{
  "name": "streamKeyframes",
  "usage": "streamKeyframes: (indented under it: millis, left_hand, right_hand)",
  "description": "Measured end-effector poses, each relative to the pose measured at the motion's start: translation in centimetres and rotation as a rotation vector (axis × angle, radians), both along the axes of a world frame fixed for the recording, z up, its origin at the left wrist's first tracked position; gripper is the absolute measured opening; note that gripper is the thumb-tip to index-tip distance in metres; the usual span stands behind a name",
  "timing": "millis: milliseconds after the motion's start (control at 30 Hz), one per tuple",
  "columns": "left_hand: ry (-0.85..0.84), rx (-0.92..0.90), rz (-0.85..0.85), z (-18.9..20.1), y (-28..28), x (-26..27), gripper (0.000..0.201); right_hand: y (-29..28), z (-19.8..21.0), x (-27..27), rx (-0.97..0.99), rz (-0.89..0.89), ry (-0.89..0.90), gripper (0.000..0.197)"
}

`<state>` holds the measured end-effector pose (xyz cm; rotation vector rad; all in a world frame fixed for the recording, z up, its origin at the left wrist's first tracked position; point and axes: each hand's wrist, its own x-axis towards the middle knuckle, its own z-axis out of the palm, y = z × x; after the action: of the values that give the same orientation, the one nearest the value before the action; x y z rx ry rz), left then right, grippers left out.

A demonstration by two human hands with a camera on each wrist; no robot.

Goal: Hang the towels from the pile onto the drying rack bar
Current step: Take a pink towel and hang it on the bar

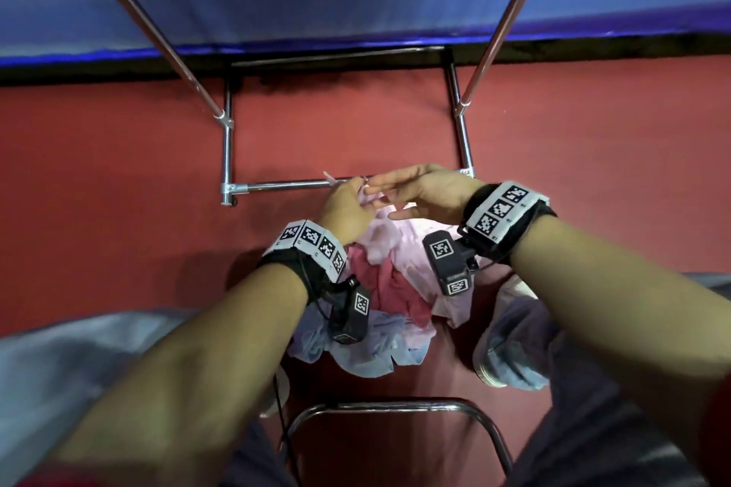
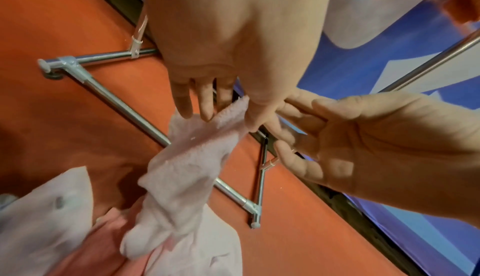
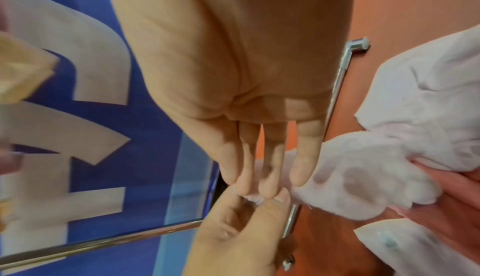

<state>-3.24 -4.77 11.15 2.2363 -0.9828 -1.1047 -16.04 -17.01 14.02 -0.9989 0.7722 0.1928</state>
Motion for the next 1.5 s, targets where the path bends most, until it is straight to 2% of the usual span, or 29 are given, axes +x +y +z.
streamKeyframes:
  millis: [133, 200, 333, 433, 567, 733, 867, 1033, 1200, 1400, 1500]
  left_hand:
    - [-0.152, -0.029, -0.080, 5.1, 0.2, 0.4, 0.010]
    - [-0.188, -0.040, -0.120, 7.5, 0.3, 0.5, 0.021]
    - [-0.227, -0.143, -0.153, 13.1, 0.6, -0.2, 0.014]
    - [-0.246, -0.246, -0.210, 17.5, 0.8, -1.4, 0.016]
    - [-0.327, -0.367, -0.216, 22.6, 1.9, -2.7, 0.023]
    - [-0.384, -0.474, -0.158, 26.6, 3.7, -3.1, 0.034]
    - [-0.397, -0.504, -0.141, 29.0, 4.9, -3.0, 0.044]
    - [-0.292, -0.443, -0.196, 30.5, 5.7, -3.2, 0.029]
    - [-0.228, -0.460, -0.140, 30.7, 6.4, -2.4, 0.023]
    - [-0.342, -0.458, -0.089, 31.3, 6.9, -0.9, 0.033]
    - [-0.386, -0.497, -0.068, 32.3, 6.7, -0.8, 0.033]
  right_hand:
    - [0.5, 4.0, -0.9, -0.049, 0.021, -0.048, 0.039]
    - [1.0, 6.3, -1.4, -0.118, 0.038, -0.064, 0.039]
    - [2.0, 11.4, -1.9, -0.480, 0.016, -0.092, 0.030]
    - [3.0, 15.0, -2.1, -0.772, 0.005, -0.120, 0.034]
    - [4.2, 19.1, -2.4, -0.944, 0.052, -0.179, 0.027]
    - [5.4, 23.8, -3.4, -1.189, 0.071, -0.092, 0.011]
    - [6.1, 26.7, -4.2, -1.266, -0.016, -0.130, 0.013]
    - [6.6, 29.2, -4.7, -1.287, -0.115, -0.167, 0.014]
    - [5.9, 30.4, -5.5, -1.296, -0.250, -0.184, 0.013]
    - [4.3, 30.4, -7.3, -1.269, -0.422, -0.121, 0.011]
    - [4.4, 30.6, -7.6, -1.285, -0.316, -0.050, 0.006]
